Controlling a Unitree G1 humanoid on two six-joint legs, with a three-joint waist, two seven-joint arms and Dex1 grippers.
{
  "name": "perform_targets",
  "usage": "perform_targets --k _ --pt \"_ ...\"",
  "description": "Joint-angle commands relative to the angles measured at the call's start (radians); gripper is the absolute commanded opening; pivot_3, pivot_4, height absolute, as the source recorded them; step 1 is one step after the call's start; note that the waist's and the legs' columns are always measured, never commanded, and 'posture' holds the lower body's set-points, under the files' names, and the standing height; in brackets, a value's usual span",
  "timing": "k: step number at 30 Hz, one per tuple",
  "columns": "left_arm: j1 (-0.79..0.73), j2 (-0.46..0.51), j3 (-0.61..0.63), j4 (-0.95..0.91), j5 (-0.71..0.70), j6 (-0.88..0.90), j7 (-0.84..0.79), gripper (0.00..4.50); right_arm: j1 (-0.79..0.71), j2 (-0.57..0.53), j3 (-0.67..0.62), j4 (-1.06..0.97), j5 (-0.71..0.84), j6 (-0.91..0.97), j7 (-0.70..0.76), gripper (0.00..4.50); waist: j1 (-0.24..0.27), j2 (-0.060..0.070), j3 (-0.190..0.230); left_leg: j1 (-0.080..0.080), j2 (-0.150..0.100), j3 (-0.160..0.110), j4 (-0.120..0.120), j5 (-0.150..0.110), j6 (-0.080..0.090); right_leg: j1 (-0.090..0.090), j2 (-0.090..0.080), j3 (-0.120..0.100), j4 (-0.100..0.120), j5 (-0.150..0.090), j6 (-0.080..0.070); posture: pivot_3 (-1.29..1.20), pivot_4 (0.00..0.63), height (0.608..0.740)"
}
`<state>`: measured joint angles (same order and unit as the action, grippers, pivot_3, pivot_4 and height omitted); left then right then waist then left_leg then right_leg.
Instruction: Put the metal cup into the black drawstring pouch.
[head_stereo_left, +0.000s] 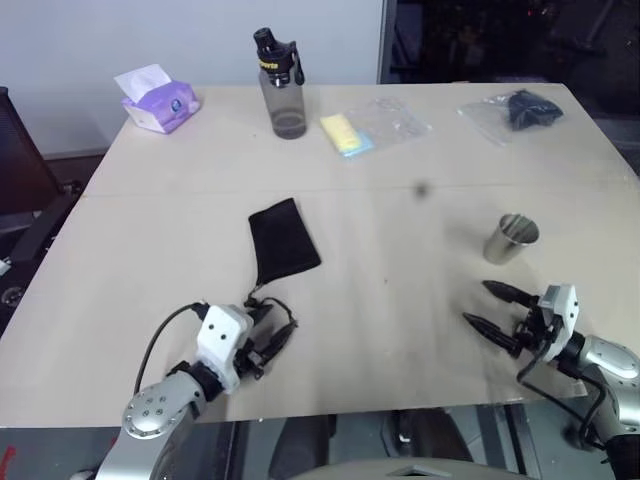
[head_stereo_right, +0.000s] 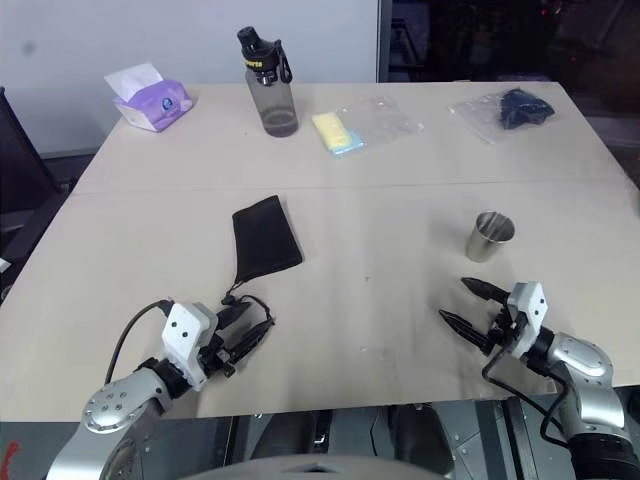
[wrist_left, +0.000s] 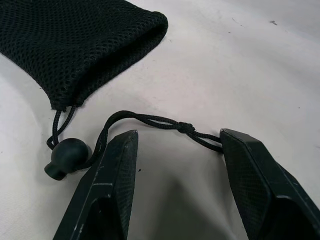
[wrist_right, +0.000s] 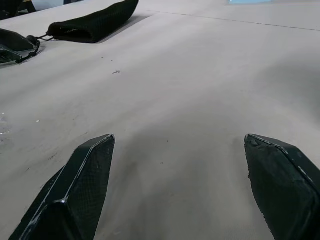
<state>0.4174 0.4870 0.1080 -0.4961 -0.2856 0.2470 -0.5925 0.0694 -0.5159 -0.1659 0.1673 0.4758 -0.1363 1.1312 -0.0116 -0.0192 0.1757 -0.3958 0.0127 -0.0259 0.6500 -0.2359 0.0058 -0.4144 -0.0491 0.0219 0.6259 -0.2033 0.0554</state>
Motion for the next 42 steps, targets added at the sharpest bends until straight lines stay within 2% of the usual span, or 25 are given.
perform_targets --k 1,17,24,29,33,42 --pt "0.006 0.005 -0.003 -0.015 0.003 -0.032 -0.011 2.67 -0.017 0.011 -0.019 0.013 0.013 -0.046 0.021 4.2 0.0 0.0 0.0 0.0 0.0 0.0 0.0 0.0 0.0 0.0 0.0 0.0 0.0 0.0 0.0 0.0 0.15 0.74" --pt "-0.025 -0.015 0.013 -0.018 -0.039 -0.014 -0.019 2.67 -0.041 0.034 -0.009 0.003 0.014 -0.085 0.032 4.2 0.0 0.0 0.0 0.0 0.0 0.0 0.0 0.0 0.0 0.0 0.0 0.0 0.0 0.0 0.0 0.0 0.15 0.74" --pt "-0.09 0.003 0.039 -0.034 -0.059 -0.02 -0.022 2.67 -0.014 0.043 0.043 -0.125 0.051 -0.095 0.102 4.2 0.0 0.001 0.0 0.001 0.0 0.0 0.0 0.0 0.0 0.0 0.0 0.0 0.001 0.0 0.0 0.0 0.15 0.74" --pt "-0.154 0.009 0.043 0.003 0.04 -0.079 0.035 2.67 0.001 0.062 0.086 -0.256 0.118 -0.023 0.112 4.2 0.0 0.0 0.0 0.001 0.0 0.0 0.0 0.0 0.0 0.001 0.0 0.0 0.001 0.0 0.0 0.0 0.15 0.74" --pt "-0.152 0.031 0.017 0.102 0.206 -0.235 0.079 2.67 0.018 0.083 0.118 -0.333 0.106 -0.002 0.067 4.2 0.0 0.001 -0.001 0.001 0.0 0.0 0.001 0.0 0.0 0.001 0.001 0.0 0.001 0.0 0.0 0.0 0.15 0.74" --pt "-0.263 0.049 -0.039 0.301 0.432 -0.41 0.184 2.67 0.022 0.087 0.118 -0.344 0.099 0.008 0.024 4.2 0.008 0.0 -0.001 0.001 -0.001 -0.001 0.001 0.0 0.0 0.001 0.0 0.0 0.001 0.001 0.0 0.0 0.15 0.74"
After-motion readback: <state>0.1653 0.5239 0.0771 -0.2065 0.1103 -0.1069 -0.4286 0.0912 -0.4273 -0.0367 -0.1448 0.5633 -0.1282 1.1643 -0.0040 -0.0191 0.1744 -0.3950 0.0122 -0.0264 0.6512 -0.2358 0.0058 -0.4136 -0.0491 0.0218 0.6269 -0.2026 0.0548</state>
